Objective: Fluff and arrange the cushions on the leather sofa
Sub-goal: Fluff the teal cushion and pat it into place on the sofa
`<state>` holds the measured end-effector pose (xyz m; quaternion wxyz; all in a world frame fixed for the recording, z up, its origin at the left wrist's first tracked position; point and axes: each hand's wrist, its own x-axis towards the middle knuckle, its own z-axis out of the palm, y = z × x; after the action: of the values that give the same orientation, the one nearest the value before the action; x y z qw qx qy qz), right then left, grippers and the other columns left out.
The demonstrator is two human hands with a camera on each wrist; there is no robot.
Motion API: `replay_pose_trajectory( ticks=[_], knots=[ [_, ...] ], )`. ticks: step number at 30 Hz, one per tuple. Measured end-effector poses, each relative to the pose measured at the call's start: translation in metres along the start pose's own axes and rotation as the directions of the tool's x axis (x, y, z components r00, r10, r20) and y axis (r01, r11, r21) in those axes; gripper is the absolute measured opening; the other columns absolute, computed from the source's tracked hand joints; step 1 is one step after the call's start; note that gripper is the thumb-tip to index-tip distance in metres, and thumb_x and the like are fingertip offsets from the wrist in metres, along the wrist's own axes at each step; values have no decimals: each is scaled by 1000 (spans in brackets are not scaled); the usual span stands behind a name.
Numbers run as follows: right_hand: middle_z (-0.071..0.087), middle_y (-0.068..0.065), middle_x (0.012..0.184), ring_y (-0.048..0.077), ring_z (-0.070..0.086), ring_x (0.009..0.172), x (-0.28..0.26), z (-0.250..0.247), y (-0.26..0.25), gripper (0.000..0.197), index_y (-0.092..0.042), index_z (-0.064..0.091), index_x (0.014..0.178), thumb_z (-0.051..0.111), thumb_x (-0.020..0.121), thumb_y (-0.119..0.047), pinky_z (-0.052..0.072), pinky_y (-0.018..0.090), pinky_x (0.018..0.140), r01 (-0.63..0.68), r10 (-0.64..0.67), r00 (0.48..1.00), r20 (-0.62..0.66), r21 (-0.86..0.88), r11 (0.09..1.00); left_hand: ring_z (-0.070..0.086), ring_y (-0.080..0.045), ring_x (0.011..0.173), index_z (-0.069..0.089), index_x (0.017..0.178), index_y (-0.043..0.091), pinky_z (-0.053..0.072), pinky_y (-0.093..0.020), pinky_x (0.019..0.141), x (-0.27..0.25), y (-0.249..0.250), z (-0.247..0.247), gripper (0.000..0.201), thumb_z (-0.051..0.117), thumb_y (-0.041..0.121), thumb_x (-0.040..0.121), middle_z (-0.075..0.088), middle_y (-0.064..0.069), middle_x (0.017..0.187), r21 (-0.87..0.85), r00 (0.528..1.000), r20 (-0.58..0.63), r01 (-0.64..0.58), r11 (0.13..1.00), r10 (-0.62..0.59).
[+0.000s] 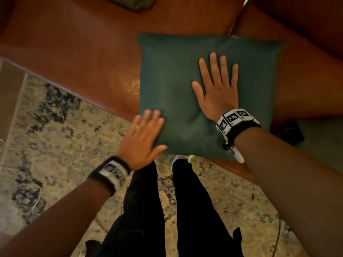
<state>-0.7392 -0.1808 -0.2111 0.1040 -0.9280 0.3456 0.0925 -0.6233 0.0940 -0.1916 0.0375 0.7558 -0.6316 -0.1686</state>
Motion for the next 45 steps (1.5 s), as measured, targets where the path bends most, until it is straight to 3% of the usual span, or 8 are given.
replay_pose_trajectory(
  ticks=[4, 14, 18, 23, 32, 38, 42, 45],
  knots=[
    [8, 4, 175, 31, 5, 161, -1, -6, 11, 69, -28, 13, 167, 19, 107, -61, 1, 59, 128, 16, -17, 1000, 25, 50, 999, 12, -28, 158, 16, 163, 16, 12, -46, 129, 48, 0, 4, 69, 26, 57, 108, 17, -6, 169, 121, 961, 26, -276, 954, 274],
    [1, 8, 175, 32, 2, 161, -58, -34, 27, 61, -28, 22, 166, 34, 109, -49, -2, 52, 128, -182, 223, 970, -101, 311, 933, 20, -26, 157, -3, 164, 10, 23, -44, 125, -47, -88, -6, 84, 16, 66, 104, 5, -14, 172, -129, 874, 480, 154, 980, -74],
    [19, 13, 172, 31, 21, 157, -115, -26, 66, 72, -16, 26, 164, 31, 105, -56, 15, 47, 129, -557, 660, 750, 35, 570, 603, 38, -19, 149, -29, 155, 41, 40, -46, 117, 1, -81, -19, 90, 31, 74, 96, 21, -2, 170, -450, 834, 545, 381, 808, -90],
    [35, 9, 167, 34, 34, 152, -163, -26, 80, 66, -27, 33, 162, 24, 108, -63, 25, 44, 124, -844, 705, 429, 565, 529, 90, 41, -8, 145, 13, 161, 35, 34, -40, 121, 49, -71, -23, 71, 44, 56, 101, 40, 9, 160, -690, 868, 462, 481, 542, -181],
    [72, -2, 126, 18, 64, 118, -183, -121, 65, 51, -20, 75, 124, 56, 100, -60, 45, 37, 106, -728, 684, 538, 493, 680, 82, 57, -10, 131, 61, 137, 31, 39, -44, 118, 82, -88, -120, 41, 50, 41, 99, 65, 13, 137, -729, 839, 509, 539, 422, -194],
    [81, 2, 104, 11, 76, 99, -185, -216, 70, 56, -13, 82, 103, 39, 102, -49, 61, 26, 84, -404, 538, 654, 531, 847, -344, 67, 13, 70, 78, 101, 2, 50, -10, 84, 118, -101, -210, 46, 32, 2, 108, 74, 22, 71, -802, 782, 476, 574, 166, -403],
    [59, 10, 149, 24, 58, 137, -159, -208, 92, 80, -15, 59, 145, 24, 102, -73, 52, 39, 109, -189, 437, 776, 455, 828, -527, 68, 11, 86, 57, 126, -10, 43, 1, 75, 136, -104, -209, 32, 49, -19, 97, 68, -18, 114, -781, 815, 402, 543, 307, -419],
    [70, 9, 130, 26, 68, 119, -128, -183, 105, 55, -16, 64, 131, 62, 94, -57, 55, 37, 100, 67, 577, 685, 445, 750, -658, 63, -14, 100, 52, 133, -9, 55, -20, 81, 162, -119, -183, 50, 46, -30, 88, 66, -8, 113, -737, 867, 384, 496, 459, -318]
  ],
)
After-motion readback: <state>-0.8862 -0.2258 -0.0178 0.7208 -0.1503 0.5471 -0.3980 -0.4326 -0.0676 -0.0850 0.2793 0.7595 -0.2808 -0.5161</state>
